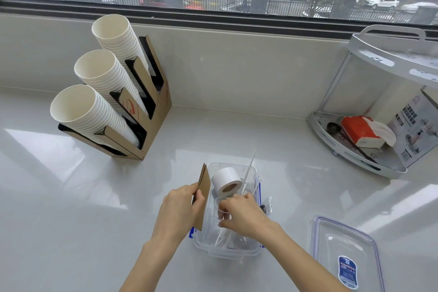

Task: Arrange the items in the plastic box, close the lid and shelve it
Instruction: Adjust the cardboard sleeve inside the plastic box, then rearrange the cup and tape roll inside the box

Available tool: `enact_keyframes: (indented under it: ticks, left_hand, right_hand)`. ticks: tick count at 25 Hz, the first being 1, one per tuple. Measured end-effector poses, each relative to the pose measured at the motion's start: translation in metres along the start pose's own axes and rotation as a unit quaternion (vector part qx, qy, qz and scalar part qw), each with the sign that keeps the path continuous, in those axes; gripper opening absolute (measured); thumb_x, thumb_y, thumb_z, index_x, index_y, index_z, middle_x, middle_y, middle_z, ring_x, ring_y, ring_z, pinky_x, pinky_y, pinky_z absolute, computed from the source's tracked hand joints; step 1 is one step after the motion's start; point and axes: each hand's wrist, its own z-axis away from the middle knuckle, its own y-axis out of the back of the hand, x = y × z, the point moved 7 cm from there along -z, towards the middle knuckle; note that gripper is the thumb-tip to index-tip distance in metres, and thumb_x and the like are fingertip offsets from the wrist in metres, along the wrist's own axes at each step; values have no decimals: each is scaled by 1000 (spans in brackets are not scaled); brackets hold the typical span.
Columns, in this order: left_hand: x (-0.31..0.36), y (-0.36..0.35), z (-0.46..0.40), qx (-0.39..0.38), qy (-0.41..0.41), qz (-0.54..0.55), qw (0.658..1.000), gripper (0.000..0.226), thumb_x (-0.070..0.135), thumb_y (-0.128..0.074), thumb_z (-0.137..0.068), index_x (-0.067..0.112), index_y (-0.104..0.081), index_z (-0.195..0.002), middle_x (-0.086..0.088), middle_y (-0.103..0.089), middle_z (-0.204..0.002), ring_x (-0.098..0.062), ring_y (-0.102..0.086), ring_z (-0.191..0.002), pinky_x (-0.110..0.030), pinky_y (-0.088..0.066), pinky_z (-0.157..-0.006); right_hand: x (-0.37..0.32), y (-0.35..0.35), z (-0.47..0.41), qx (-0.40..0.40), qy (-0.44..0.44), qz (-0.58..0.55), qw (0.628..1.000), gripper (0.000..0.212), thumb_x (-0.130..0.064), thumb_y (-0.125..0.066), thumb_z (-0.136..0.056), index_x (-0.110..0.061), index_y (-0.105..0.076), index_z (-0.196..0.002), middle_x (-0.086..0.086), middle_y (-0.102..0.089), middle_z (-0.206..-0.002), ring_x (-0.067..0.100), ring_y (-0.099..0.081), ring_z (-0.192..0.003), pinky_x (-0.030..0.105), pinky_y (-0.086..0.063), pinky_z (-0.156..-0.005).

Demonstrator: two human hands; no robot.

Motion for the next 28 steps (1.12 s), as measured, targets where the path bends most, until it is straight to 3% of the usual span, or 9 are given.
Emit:
enact_keyframes:
  ticks: [6, 9, 12, 14, 17, 20, 22, 25, 28]
  left_hand:
    - [0, -21, 3, -43, 6, -50, 998, 24, 19, -39, -90, 5, -55, -78, -6, -50, -70, -26, -46, -65, -31, -37, -60]
    - [-2, -32, 11, -51, 24, -73, 996, 27, 22, -38, -92, 10, -59, -104, -8, -52, -89, -31, -58, -78, -34, -43, -67]
    - [-2, -40, 19, -72, 27, -119, 990, 45, 24, -33, -94, 25, -28, -139, -1, -38, -98, -25, -50, -72, -31, -39, -59]
    - [-4, -41, 22, -71, 20, -128, 989, 54, 25, -31, -95, 33, -8, -143, 1, -34, -102, -18, -40, -72, -26, -35, -58]
    - [-6, -40, 23, -64, 8, -124, 990, 51, 29, -30, -96, 35, -11, -142, -1, -40, -116, -14, -40, -80, -24, -36, -59]
    - [-9, -40, 21, -50, -9, -96, 994, 47, 29, -37, -94, 30, -26, -140, -3, -42, -120, -18, -51, -95, -24, -38, -61]
    - [-11, -37, 17, -28, -14, -71, 997, 40, 25, -50, -89, 21, -46, -129, -5, -49, -117, -22, -55, -98, -27, -44, -64]
    - [-1, -32, 14, 19, -101, -96, 990, 11, 28, -63, -73, 24, -67, -82, 4, -65, -87, -17, -59, -78, -25, -44, -53]
    - [9, -46, 12, -45, -156, -136, 977, 8, 33, -68, -63, 28, -71, -69, 11, -66, -75, -17, -61, -73, -24, -32, -60]
  right_hand:
    - [4, 6, 5, 18, -4, -9, 1000, 17, -19, -55, -87, -7, -64, -94, 11, -69, -102, 28, -58, -99, 37, -31, -99]
    - [3, 6, 7, 19, -1, -9, 1000, 13, -19, -54, -88, -10, -63, -90, 11, -69, -101, 28, -57, -98, 37, -32, -98]
    - [2, 7, 8, 19, 2, -10, 1000, 8, -19, -53, -87, -16, -54, -80, 11, -69, -101, 27, -52, -86, 37, -33, -97]
    - [5, 5, 7, 19, -2, -11, 1000, 11, -19, -53, -88, -11, -60, -86, 12, -69, -101, 28, -55, -90, 37, -33, -97]
    - [6, 2, 6, 18, -4, -15, 1000, 19, -19, -50, -90, -8, -64, -99, 11, -70, -105, 29, -60, -100, 38, -35, -98]
    - [5, 2, 8, 15, -3, -28, 999, 23, -19, -47, -92, -8, -64, -103, 11, -70, -109, 30, -60, -104, 39, -37, -98]
    - [6, 7, 9, 25, -1, -42, 999, 24, -16, -45, -92, -8, -65, -105, 9, -70, -111, 29, -61, -106, 36, -40, -98]
    - [10, 23, 11, 60, -8, -59, 996, 25, -14, -45, -91, -10, -64, -107, 8, -70, -111, 27, -61, -107, 34, -41, -95]
    - [20, 39, 15, 103, -27, -78, 991, 25, -13, -45, -90, -10, -63, -107, 9, -70, -107, 29, -61, -102, 36, -45, -89]
